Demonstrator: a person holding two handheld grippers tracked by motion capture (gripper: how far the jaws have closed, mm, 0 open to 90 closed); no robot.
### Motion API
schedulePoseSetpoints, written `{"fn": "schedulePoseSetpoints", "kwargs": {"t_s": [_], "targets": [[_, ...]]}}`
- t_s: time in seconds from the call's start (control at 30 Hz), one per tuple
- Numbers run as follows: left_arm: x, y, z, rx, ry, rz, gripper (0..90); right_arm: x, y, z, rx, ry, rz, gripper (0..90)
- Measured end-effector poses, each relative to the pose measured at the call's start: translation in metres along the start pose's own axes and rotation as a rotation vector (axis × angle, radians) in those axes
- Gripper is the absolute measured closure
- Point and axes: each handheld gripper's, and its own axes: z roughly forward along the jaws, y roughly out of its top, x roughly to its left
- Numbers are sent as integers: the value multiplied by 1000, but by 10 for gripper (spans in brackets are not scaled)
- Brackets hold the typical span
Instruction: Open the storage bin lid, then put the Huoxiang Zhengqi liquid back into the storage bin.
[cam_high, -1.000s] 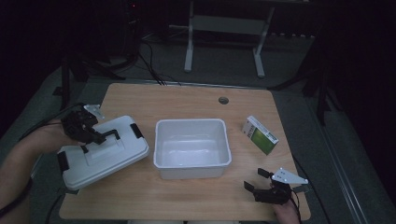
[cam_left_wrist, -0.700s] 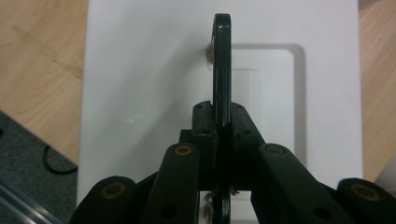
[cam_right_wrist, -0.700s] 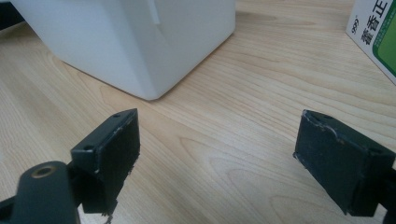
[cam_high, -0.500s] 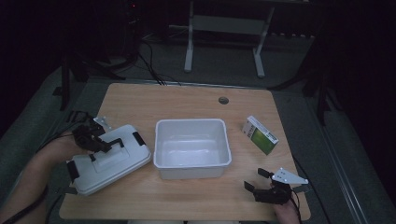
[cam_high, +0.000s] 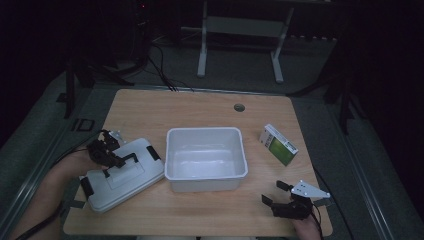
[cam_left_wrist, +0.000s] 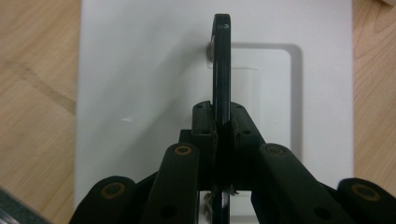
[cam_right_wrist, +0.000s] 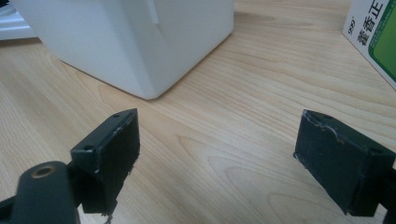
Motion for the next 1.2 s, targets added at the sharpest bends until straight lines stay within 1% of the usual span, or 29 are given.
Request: {"fn": "schedulePoseSetpoints", "kwargs": {"t_s": [0.03, 0.1, 0.17, 0.27, 0.3, 0.33, 0.37, 0.4, 0.43, 0.47, 0.5, 0.53, 0.57, 0.6, 0.63, 0.67, 0.73, 0.77, 0.8, 0.87, 0.9, 0.93, 0.97, 1.0, 1.03, 1.07, 1.1, 1.2], "targets": [[0, 0, 2, 1, -7, -7, 831, 0, 0, 0, -1, 0, 2, 138], [0, 0, 2, 1, -7, -7, 830, -1, 0, 0, -2, -2, 1, 138], [0, 2, 5, 3, -15, -7, 830, 0, 1, 0, -3, -14, -4, 136], [1, 2, 6, 8, -7, -14, 826, 1, 1, 0, -1, -13, -9, 136], [1, 2, 7, 11, 3, -16, 801, 0, 1, -1, -1, -16, -10, 136], [1, 2, 8, 16, 10, -23, 733, 0, 1, -1, 0, -20, -11, 136], [1, 2, 9, 18, 5, -32, 652, -1, 2, -2, -2, -28, -10, 136], [1, 2, 10, 24, 8, -40, 613, -2, 2, -4, -11, -35, -7, 136], [1, 1, 10, 27, 22, -53, 566, -3, 3, -5, -18, -42, -5, 136], [2, 1, 10, 30, 34, -76, 499, -3, 5, -7, -29, -56, -3, 136], [3, 0, 10, 29, 39, -80, 448, -5, 7, -10, -40, -60, 9, 137], [3, -1, 8, 24, 42, -92, 448, -7, 9, -12, -46, -61, 18, 137], [3, -1, 8, 21, 35, -104, 422, -8, 11, -15, -41, -71, 31, 137], [3, -2, 6, 23, 32, -103, 373, -9, 13, -18, -40, -81, 39, 135], [3, -3, 5, 25, 39, -97, 371, -10, 15, -21, -29, -87, 44, 117], [3, -3, 4, 25, 40, -95, 371, -11, 17, -23, -13, -86, 37, 111], [3, -4, 1, 19, 40, -97, 352, -16, 22, -27, -10, -72, 47, 111], [3, -4, 0, 15, 42, -98, 353, -18, 25, -29, -8, -89, 58, 111], [3, -5, 0, 11, 35, -102, 352, -20, 27, -31, -9, -118, 57, 111], [2, -5, 0, 8, 38, -93, 352, -25, 33, -35, -20, -155, 58, 112], [2, -6, 0, 8, 28, -93, 343, -29, 35, -37, -23, -159, 59, 183], [1, -6, 0, 11, 28, -88, 328, -33, 38, -39, -13, -138, 61, 215], [0, -7, 1, 13, 36, -84, 328, -36, 41, -40, -10, -141, 64, 198], [0, -7, 2, 20, 37, -80, 328, -39, 43, -40, -10, -166, 59, 206], [-1, -7, 3, 22, 43, -75, 328, -42, 46, -40, -8, -164, 57, 229], [-1, -7, 3, 22, 46, -73, 328, -45, 48, -40, -3, -159, 59, 231], [-1, -6, 4, 25, 45, -72, 328, -48, 51, -39, 1, -170, 58, 232], [-2, -6, 5, 31, 41, -65, 328, -56, 57, -36, 23, -187, 31, 226]]}}
